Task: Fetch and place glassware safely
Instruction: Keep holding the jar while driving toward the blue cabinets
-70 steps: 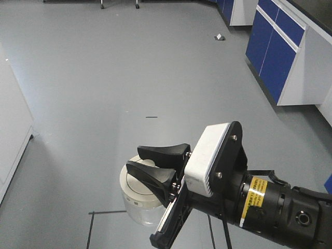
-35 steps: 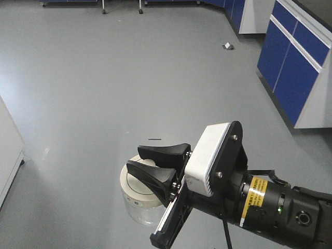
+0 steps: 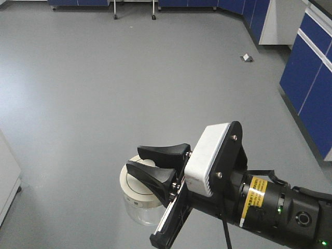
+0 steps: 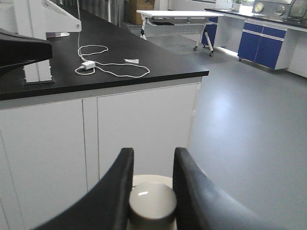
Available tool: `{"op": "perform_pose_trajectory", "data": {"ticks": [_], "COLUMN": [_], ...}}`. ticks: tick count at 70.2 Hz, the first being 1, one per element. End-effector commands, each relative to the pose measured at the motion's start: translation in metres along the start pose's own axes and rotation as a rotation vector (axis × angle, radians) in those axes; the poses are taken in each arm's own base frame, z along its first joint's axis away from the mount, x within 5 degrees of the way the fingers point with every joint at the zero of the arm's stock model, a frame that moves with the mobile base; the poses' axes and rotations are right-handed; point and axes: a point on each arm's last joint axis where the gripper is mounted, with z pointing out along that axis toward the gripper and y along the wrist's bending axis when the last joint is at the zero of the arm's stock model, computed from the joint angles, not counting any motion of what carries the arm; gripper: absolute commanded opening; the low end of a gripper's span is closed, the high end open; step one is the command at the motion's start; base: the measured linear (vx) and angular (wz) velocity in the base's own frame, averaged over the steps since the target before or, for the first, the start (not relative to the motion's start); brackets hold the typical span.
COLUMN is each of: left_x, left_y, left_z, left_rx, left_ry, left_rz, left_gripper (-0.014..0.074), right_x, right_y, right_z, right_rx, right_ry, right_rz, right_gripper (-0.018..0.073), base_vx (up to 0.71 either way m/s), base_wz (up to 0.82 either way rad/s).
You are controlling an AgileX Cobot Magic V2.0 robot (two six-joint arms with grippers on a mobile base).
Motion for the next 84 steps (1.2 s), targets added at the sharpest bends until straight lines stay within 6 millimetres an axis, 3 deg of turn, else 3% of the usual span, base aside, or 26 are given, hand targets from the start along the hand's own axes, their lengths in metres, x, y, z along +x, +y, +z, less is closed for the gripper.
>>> {"op": "perform_pose_trajectory", "data": {"ticks": [1, 84], "left_x": [-0.0141, -0.0141], "left_y": [0.0008, 0.0008], "left_z": [-0.0006, -0.0006], "left_rx": [0.001, 0.001], "left_ry": [-0.085, -0.085], "left_rz": [-0.014, -0.014], "left_gripper": [-0.0007, -0.0007], "right_x": [-0.0270, -0.0270], "right_y": [0.0005, 0.0005], "right_z": [-0.0029, -0.0029], "right_rx": [-0.016, -0.016], "right_ry": [-0.150, -0.150], "right_rz": [-0.002, -0.002], "right_gripper": [-0.0001, -0.0001], "base_vx": [0.44, 0.48], "base_wz": [0.07, -0.02]}}
